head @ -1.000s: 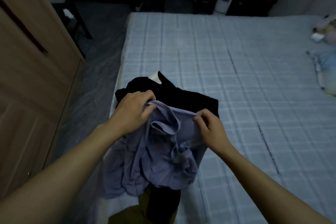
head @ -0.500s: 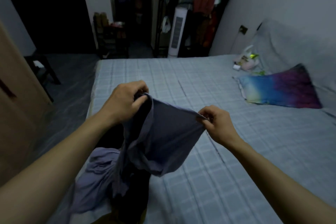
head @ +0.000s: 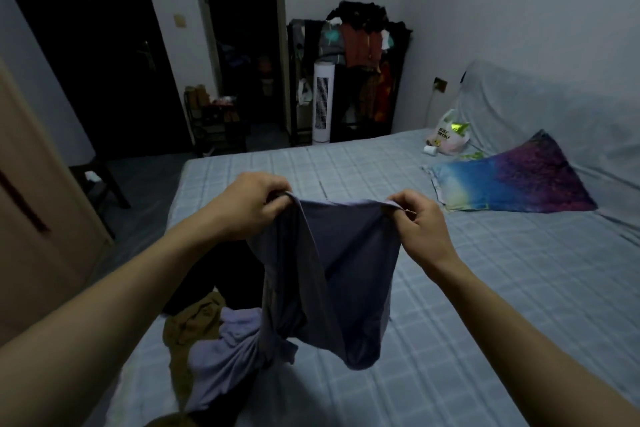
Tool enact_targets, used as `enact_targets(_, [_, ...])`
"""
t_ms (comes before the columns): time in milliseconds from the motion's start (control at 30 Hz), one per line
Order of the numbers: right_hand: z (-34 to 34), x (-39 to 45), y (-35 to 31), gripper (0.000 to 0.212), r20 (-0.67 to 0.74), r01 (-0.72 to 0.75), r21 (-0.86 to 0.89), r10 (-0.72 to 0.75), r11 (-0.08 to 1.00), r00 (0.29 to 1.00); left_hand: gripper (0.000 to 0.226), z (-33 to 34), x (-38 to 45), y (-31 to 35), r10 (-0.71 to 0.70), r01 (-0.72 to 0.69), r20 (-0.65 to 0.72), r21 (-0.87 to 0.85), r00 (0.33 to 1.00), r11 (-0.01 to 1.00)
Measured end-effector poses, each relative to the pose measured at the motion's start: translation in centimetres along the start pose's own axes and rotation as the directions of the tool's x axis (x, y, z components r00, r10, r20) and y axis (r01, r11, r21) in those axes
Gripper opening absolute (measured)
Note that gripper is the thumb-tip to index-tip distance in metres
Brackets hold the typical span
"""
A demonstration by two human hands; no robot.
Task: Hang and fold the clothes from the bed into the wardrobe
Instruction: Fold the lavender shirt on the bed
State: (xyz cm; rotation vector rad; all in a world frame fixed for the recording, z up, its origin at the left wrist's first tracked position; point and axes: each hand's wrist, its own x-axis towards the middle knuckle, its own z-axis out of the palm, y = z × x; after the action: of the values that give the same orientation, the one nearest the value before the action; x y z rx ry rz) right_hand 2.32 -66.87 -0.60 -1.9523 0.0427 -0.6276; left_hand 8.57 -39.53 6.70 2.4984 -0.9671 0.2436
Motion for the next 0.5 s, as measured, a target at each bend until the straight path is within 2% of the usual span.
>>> enact_targets(133, [-5.1,-1.4,2.5,0.020,0.061,-0.025,0.073,0.020,0.997,0.998,0.019,3.0,1.9,8.1,-0.045,0.045,0.002,-0.064,0.999,0.997])
enact_targets(233, [-7.7,-3.1,3.9,0.019,0.148,-0.033,0.115,0.015,0.993,0.989,0.017,5.0,3.5,12.8,-0.085,0.081,-0.051,-0.074,0.995,0.994])
enact_targets(400, [-10.6,-5.4,6.2,0.020,0.268,-0.085,0.181,0.034,0.980,0.963,0.018,6.9,5.7,17.8,-0.120,0.114,-0.132,-0.052,0.984,0.992])
enact_targets(500, [-11.6,-6.3,7.3,0.033,0.381,-0.182,0.195,0.096,0.964,0.919,0.017,6.9,7.0,19.5,-0.109,0.104,-0.168,-0.039,0.980,0.994])
